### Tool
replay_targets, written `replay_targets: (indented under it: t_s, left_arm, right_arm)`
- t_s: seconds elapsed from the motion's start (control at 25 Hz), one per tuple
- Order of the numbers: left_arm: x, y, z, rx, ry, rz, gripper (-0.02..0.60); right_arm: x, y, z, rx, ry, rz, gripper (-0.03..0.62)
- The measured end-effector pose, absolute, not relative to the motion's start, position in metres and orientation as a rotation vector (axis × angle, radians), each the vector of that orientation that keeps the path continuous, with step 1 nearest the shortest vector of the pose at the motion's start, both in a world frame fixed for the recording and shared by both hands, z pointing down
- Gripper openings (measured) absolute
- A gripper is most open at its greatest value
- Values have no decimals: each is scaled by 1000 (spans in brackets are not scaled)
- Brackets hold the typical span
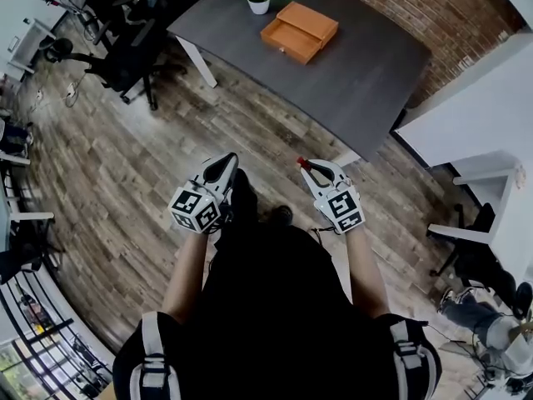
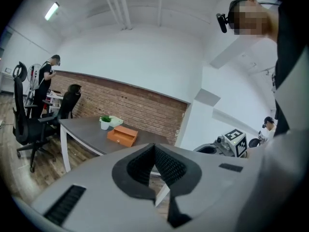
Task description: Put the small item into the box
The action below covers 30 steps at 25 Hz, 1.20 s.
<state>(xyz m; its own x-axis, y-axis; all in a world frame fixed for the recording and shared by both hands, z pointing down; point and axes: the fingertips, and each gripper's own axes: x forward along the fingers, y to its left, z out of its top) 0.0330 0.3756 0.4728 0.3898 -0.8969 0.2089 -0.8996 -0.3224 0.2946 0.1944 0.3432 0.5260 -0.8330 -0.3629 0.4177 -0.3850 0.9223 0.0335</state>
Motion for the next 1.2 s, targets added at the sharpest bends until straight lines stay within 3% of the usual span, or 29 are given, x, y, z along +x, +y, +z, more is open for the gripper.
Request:
replay_targets:
  t_s: [0.6,1.2]
  left_arm:
    - [36,357,474,2320,-1495,30,23]
    - [-12,299,477,2340,-1455,6,23]
  right_arm:
    - [189,332,529,563,-2626,83,66]
    - [144,280,529,589,-2578,80,64]
